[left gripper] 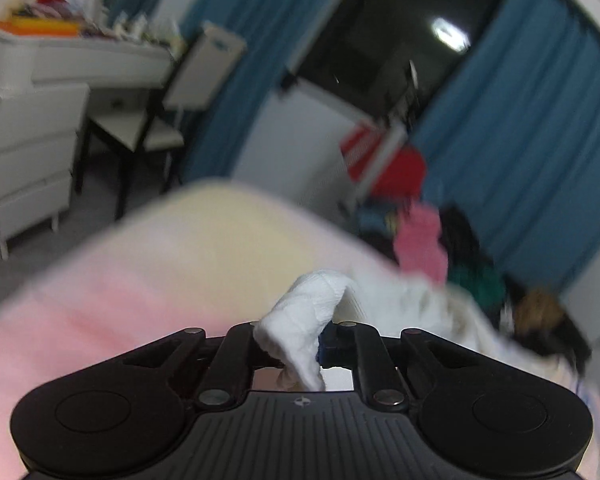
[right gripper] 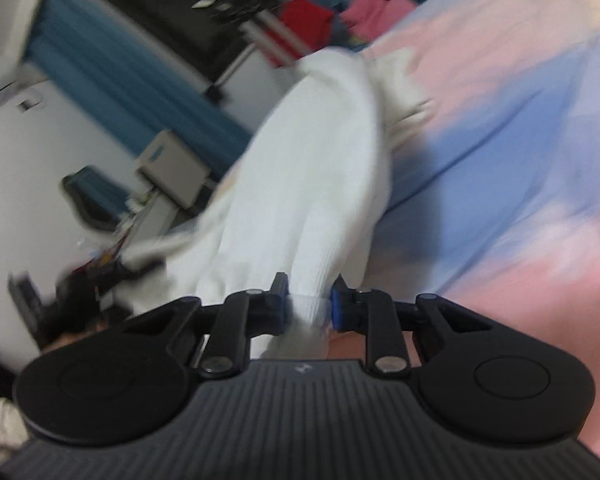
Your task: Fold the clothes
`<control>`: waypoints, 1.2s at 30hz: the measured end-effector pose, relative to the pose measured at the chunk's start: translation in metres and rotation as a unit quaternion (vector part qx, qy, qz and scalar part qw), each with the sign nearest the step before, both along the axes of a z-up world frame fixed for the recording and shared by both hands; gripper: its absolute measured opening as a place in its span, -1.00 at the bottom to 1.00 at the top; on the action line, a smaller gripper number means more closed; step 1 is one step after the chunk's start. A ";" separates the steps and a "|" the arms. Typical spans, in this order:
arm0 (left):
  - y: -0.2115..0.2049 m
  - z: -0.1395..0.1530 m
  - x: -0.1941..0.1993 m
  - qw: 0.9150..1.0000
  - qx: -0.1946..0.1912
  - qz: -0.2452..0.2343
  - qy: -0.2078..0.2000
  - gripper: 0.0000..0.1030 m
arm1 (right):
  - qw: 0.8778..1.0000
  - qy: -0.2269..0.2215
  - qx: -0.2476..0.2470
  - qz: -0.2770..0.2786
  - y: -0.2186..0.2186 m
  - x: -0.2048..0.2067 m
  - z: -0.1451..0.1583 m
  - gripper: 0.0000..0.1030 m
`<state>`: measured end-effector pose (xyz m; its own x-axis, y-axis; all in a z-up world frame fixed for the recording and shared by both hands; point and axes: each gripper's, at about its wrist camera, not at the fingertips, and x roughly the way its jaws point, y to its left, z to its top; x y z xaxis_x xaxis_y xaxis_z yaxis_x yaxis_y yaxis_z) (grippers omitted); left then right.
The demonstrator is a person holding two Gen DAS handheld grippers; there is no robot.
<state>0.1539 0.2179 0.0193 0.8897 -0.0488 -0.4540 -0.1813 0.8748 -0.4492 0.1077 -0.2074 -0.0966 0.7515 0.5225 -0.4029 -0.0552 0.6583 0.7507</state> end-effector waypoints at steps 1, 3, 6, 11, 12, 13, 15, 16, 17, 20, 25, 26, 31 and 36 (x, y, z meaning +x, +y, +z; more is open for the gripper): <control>0.014 0.015 0.005 1.000 0.003 0.010 -0.006 -0.75 | 1.000 -0.001 0.014 0.012 0.017 0.001 0.002 -0.55; 0.038 0.042 0.020 0.999 0.028 0.032 -0.008 -0.75 | 0.998 -0.012 0.040 0.043 0.060 0.007 0.007 -0.55; 0.070 0.067 0.050 0.993 0.089 0.072 -0.005 -0.75 | 0.992 -0.021 0.078 0.092 0.128 0.024 0.010 -0.55; 0.116 0.048 0.123 0.983 0.124 0.122 0.052 -0.74 | 0.980 -0.004 0.124 0.153 0.225 0.069 -0.006 -0.54; 0.121 0.033 0.139 0.982 0.126 0.123 0.066 -0.73 | 0.980 0.003 0.116 0.159 0.238 0.079 -0.010 -0.54; 0.126 0.019 0.155 0.981 0.128 0.124 0.081 -0.73 | 0.981 0.009 0.106 0.164 0.247 0.088 -0.015 -0.54; 0.129 -0.010 0.177 0.977 0.141 0.123 0.100 -0.71 | 0.981 0.019 0.083 0.172 0.264 0.103 -0.024 -0.53; 0.129 -0.017 0.179 0.977 0.141 0.123 0.104 -0.71 | 0.981 0.019 0.074 0.177 0.268 0.108 -0.027 -0.52; 0.130 -0.023 0.180 0.976 0.142 0.122 0.108 -0.70 | 0.981 0.018 0.066 0.182 0.270 0.112 -0.028 -0.51; 0.133 -0.044 0.186 0.975 0.143 0.122 0.119 -0.67 | 0.979 0.008 0.044 0.197 0.274 0.116 -0.026 -0.46; 0.128 -0.044 0.177 0.973 0.163 0.110 0.119 0.14 | 0.970 -0.033 0.000 0.243 0.270 0.117 0.000 0.26; 0.122 -0.036 0.166 0.973 0.172 0.110 0.109 0.34 | 0.970 -0.047 -0.010 0.239 0.266 0.114 0.004 0.43; 0.085 -0.003 0.114 0.971 0.212 0.089 0.063 0.79 | 0.973 -0.067 -0.044 0.217 0.237 0.096 0.038 0.47; 0.021 0.010 0.039 0.968 0.242 0.048 0.037 0.80 | 0.973 -0.119 -0.100 0.172 0.188 0.065 0.081 0.47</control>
